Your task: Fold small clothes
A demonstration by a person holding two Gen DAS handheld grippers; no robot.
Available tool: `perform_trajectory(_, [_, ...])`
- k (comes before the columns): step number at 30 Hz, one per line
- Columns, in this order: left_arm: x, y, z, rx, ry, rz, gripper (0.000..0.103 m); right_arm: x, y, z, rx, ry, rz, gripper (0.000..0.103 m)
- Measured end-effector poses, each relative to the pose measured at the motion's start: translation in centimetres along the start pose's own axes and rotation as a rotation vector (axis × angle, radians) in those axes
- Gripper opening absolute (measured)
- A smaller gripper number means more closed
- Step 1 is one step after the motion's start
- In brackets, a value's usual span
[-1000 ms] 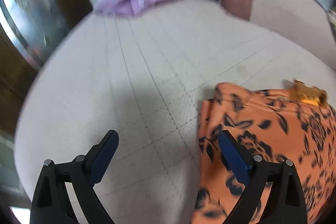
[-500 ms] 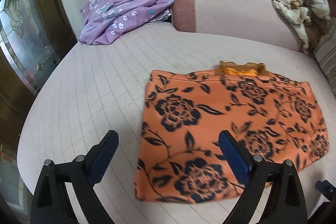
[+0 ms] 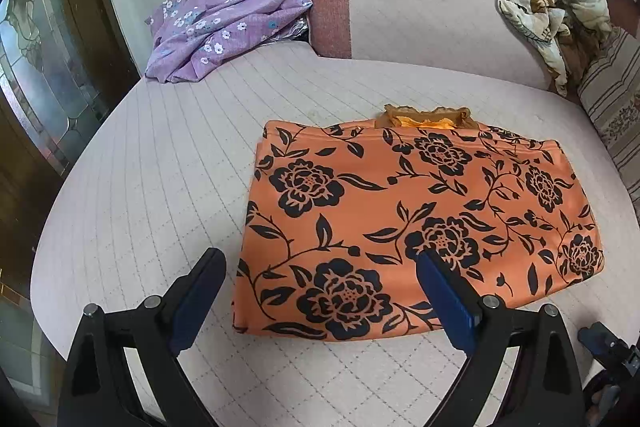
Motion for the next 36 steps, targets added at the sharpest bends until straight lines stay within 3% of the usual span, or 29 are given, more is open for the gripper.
perform_trajectory(14, [0.4,-1.1,-0.4,0.005,0.001,0.015,0.096,0.2,0.0,0.0,-0.004,-0.005,-0.010,0.090])
perform_trajectory(21, [1.1,-0.9,1.4,0.011,0.034,0.011,0.096,-0.1,0.1,-0.4,-0.004,0.009,0.031,0.090])
perform_trajectory(29, [2.0,-1.3,4.9,0.022,0.092,0.004,0.096,-5.8,-1.0,-1.3,-0.056,-0.045,0.229,0.090])
perform_trajectory(36, [1.9,-1.4,7.0,0.021,0.109,0.007,0.096,-10.2,-1.1,1.6,-0.037,-0.045,0.331,0.088])
Point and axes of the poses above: each gripper's, at about its wrist camera, not at the fingertips, and z roughly the way its jaws point, y to its left, x to its underside, the point moved 5 cm from there along z, roughly the way its jaws point, and after that the axes turned 14 degrees about z, right-handed, at the moved point
